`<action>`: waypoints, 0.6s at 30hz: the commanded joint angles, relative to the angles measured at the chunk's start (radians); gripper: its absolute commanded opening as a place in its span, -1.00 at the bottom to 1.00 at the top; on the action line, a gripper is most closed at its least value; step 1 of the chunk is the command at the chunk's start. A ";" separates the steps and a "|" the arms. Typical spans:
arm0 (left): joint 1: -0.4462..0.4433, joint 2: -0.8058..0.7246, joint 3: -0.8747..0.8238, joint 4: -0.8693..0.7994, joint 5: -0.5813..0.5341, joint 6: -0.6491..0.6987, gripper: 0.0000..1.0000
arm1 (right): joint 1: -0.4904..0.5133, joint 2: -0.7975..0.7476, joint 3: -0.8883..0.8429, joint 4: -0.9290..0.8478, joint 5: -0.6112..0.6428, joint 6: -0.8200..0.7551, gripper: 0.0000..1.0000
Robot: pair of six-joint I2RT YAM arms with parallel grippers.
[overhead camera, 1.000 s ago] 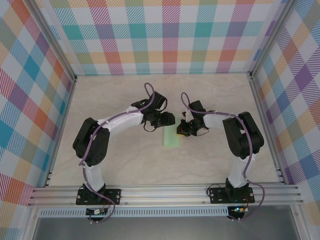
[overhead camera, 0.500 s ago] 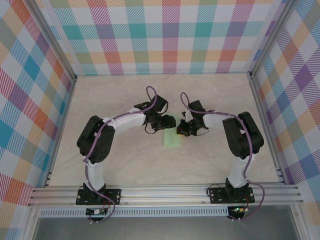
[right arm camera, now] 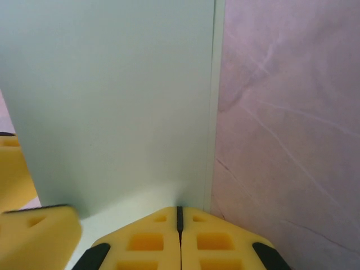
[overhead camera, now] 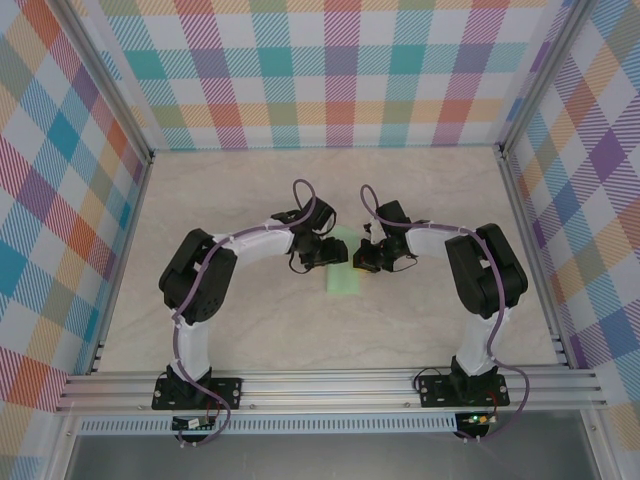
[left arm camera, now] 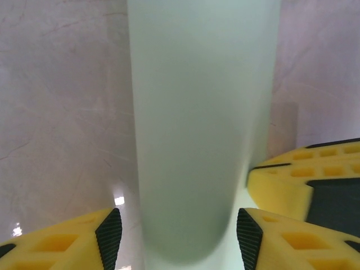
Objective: Fold a paper plane with a square sheet of paper (fold left side to right side)
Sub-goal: Hold the square sheet of paper at the center of the table.
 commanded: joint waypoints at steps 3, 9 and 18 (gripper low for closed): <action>0.001 0.025 -0.003 -0.003 0.006 0.003 0.12 | 0.013 0.003 -0.017 -0.069 0.065 -0.014 -0.86; 0.001 0.040 -0.002 -0.001 0.005 -0.003 0.02 | 0.014 -0.025 0.004 -0.077 0.056 -0.023 -0.81; 0.001 0.050 0.000 -0.003 -0.002 -0.011 0.02 | 0.014 -0.138 0.031 -0.131 0.095 -0.039 -0.57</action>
